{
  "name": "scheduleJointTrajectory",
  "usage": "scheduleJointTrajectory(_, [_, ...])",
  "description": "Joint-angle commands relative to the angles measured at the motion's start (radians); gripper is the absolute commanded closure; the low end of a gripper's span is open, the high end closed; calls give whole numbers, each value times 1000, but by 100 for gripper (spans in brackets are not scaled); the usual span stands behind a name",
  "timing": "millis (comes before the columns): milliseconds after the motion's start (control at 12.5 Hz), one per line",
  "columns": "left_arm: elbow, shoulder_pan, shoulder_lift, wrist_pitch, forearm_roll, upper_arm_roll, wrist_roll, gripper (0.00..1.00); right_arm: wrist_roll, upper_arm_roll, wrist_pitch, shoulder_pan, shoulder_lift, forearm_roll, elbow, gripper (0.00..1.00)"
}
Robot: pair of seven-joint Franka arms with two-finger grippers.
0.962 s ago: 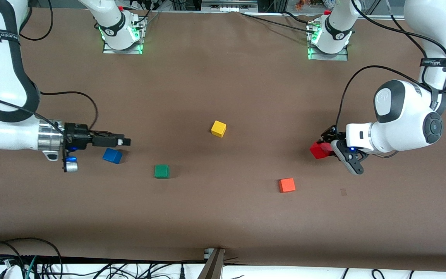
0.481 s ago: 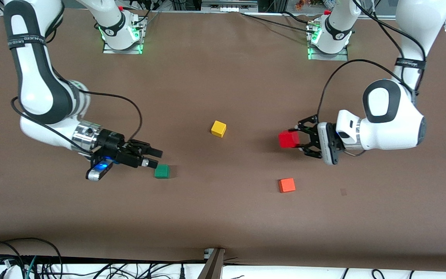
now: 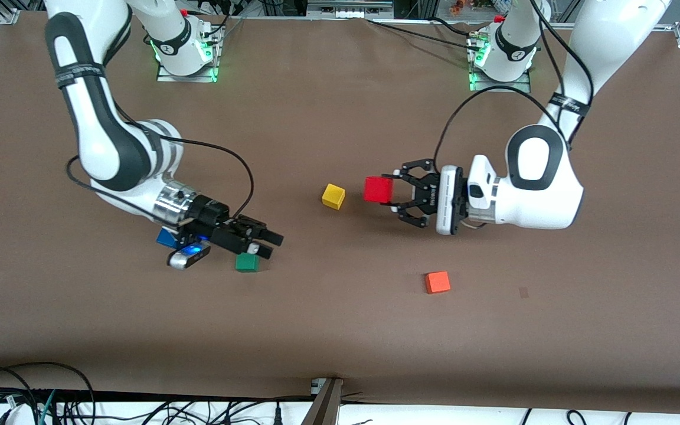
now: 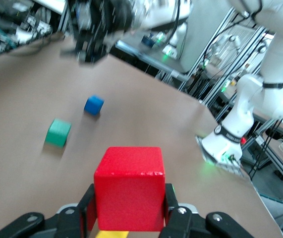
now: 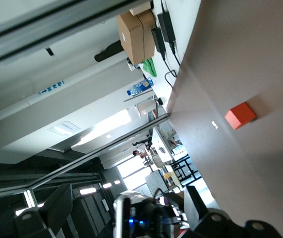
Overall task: Pass red block to right arm, stack on blue
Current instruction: 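Lift the red cube with the left gripper while the right gripper approaches, then grasp the red cube with the right gripper while the left gripper releases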
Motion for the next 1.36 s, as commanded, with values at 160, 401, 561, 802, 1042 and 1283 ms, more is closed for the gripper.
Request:
scheduleJointTrajectory(160, [97,-103,34,100,-141,-5,15,100,-191,1,-236,11,-24,-8,-160,0])
scheduleJointTrajectory(401, [97,-138,36,159,-154,-5,10,100,-188,11,-268,13,-67,-3,-195,0])
scheduleJointTrajectory(561, [97,-138,36,162,-159,-4,-2,100,-194,37,-317,13,-76,-2,-194,0])
scheduleJointTrajectory(802, [97,-143,36,162,-159,-4,-23,100,-193,39,-392,13,-82,4,-204,0])
scheduleJointTrajectory(1042, [99,-143,46,163,-159,-4,-23,100,-197,42,-395,17,-46,82,-200,0])
scheduleJointTrajectory(1283, [100,-152,57,176,-166,-4,-23,100,-211,42,-396,45,-36,196,-192,0])
